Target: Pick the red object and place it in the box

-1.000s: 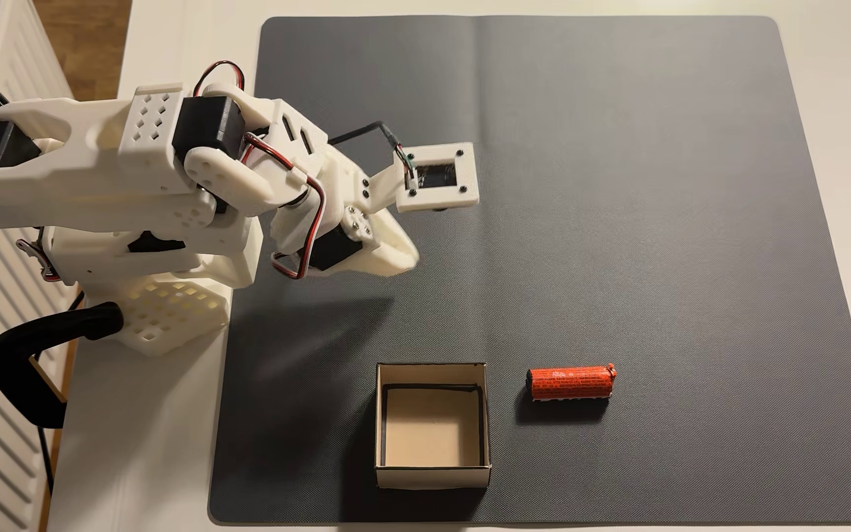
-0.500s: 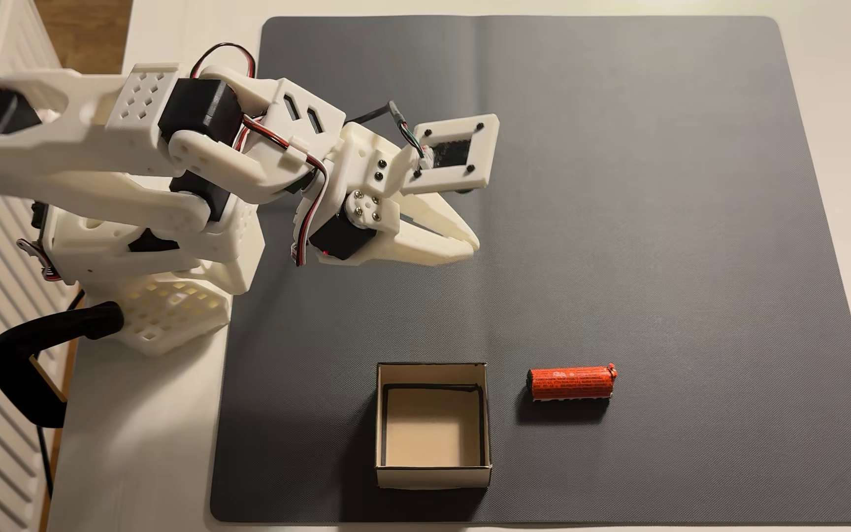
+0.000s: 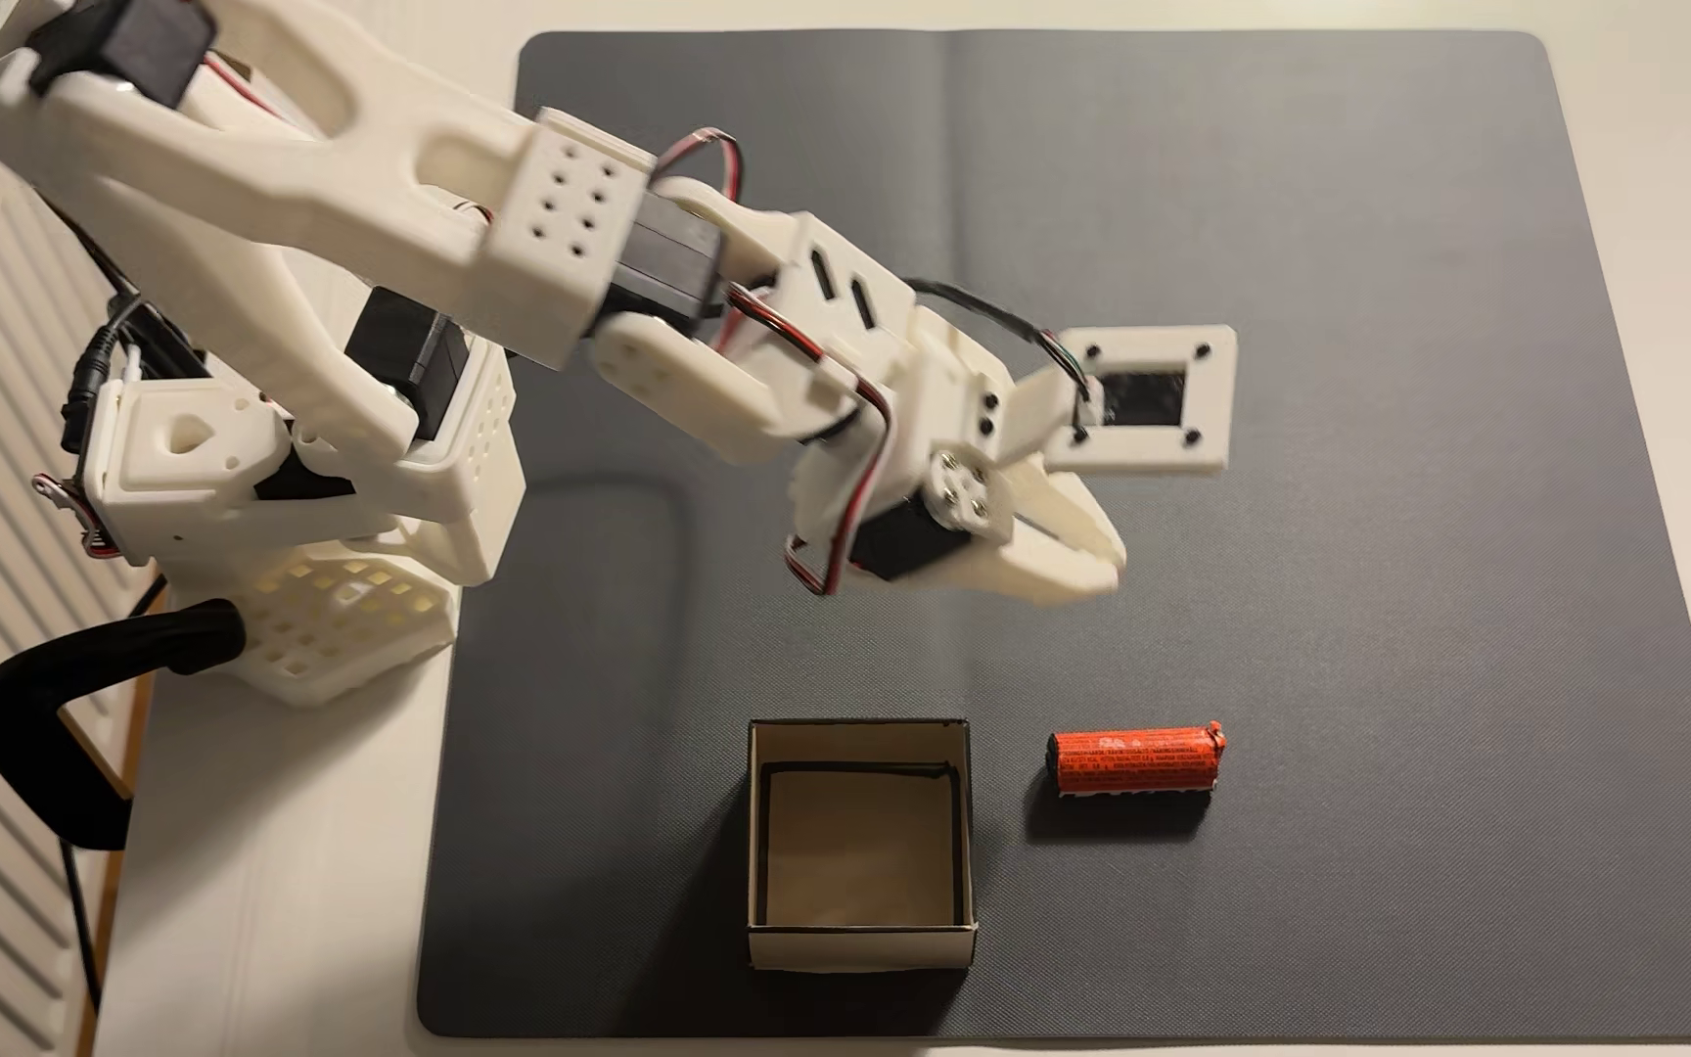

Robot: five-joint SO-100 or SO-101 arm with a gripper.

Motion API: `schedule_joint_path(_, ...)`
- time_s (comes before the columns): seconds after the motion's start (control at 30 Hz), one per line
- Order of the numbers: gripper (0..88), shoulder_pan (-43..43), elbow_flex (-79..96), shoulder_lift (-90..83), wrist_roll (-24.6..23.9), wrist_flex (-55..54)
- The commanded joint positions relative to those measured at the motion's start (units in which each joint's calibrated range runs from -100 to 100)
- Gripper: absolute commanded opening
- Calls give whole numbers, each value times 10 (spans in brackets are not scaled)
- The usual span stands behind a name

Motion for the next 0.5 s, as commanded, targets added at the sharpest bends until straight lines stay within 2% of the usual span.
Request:
schedule_joint_path(0.0,190,-2,-60,94,2,-26)
schedule_joint_path(0.13,300,-10,-92,143,2,-26)
schedule_joint_path(0.23,338,-9,-112,160,2,-25)
schedule_joint_path(0.47,340,21,-132,163,10,-25)
